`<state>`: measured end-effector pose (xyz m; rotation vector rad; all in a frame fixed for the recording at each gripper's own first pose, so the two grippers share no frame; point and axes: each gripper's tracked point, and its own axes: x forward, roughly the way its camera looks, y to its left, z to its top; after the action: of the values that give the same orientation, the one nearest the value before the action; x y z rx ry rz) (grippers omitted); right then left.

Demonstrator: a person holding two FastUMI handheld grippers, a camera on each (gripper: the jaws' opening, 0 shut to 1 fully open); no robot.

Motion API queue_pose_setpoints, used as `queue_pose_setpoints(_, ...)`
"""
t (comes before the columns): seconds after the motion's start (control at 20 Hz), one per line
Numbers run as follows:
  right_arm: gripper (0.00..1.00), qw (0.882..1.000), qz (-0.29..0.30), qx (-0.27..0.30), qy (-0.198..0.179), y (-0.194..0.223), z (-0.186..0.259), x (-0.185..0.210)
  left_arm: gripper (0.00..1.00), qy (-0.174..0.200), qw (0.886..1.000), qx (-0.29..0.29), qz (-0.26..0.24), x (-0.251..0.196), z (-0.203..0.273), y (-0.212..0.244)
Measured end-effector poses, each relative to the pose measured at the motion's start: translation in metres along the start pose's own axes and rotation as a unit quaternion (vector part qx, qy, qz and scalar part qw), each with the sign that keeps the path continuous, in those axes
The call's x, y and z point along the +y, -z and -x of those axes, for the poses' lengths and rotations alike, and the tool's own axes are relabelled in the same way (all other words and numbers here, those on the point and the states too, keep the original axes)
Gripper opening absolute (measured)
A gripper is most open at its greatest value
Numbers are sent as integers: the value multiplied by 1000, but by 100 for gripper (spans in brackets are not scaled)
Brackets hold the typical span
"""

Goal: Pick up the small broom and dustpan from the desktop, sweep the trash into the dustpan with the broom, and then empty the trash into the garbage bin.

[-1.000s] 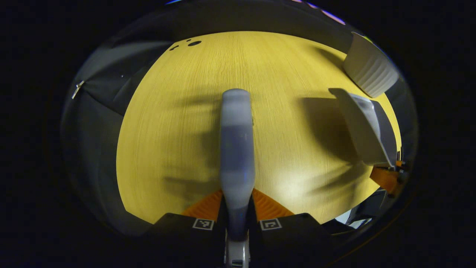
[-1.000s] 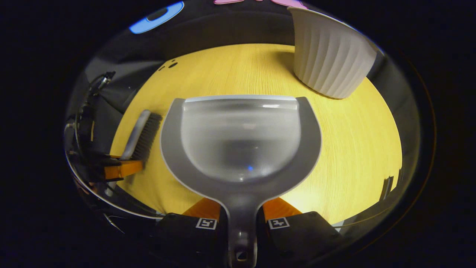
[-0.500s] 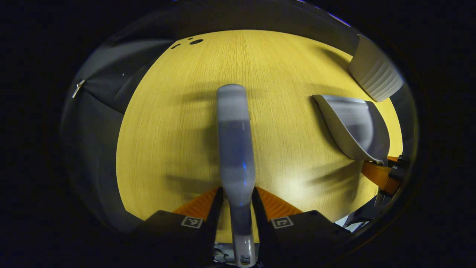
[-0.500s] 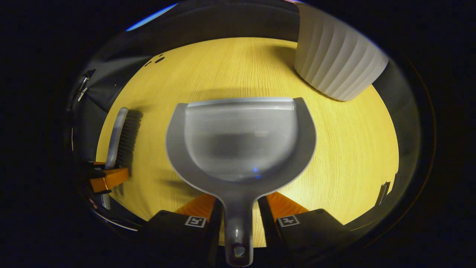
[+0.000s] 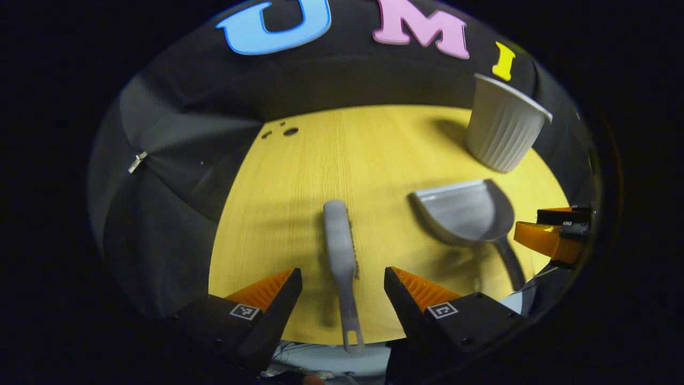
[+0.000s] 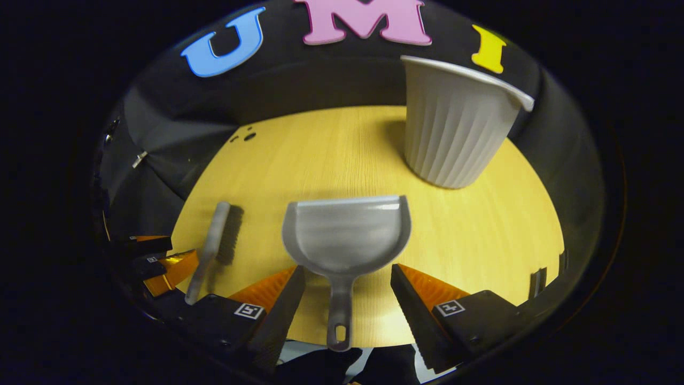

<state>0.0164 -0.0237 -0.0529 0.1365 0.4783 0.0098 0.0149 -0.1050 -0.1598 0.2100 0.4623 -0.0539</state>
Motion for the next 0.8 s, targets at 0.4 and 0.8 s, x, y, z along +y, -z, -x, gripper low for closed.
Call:
queue_pose_setpoints(0.4,99,964,29,-261,29,-88,125,-22,98,-47,969,-238,45,-3,119,-42)
queue_pose_setpoints(0.8,99,951,85,-297,-9,-52,166,-3,98,-74,936,-340,53,-14,200,-25)
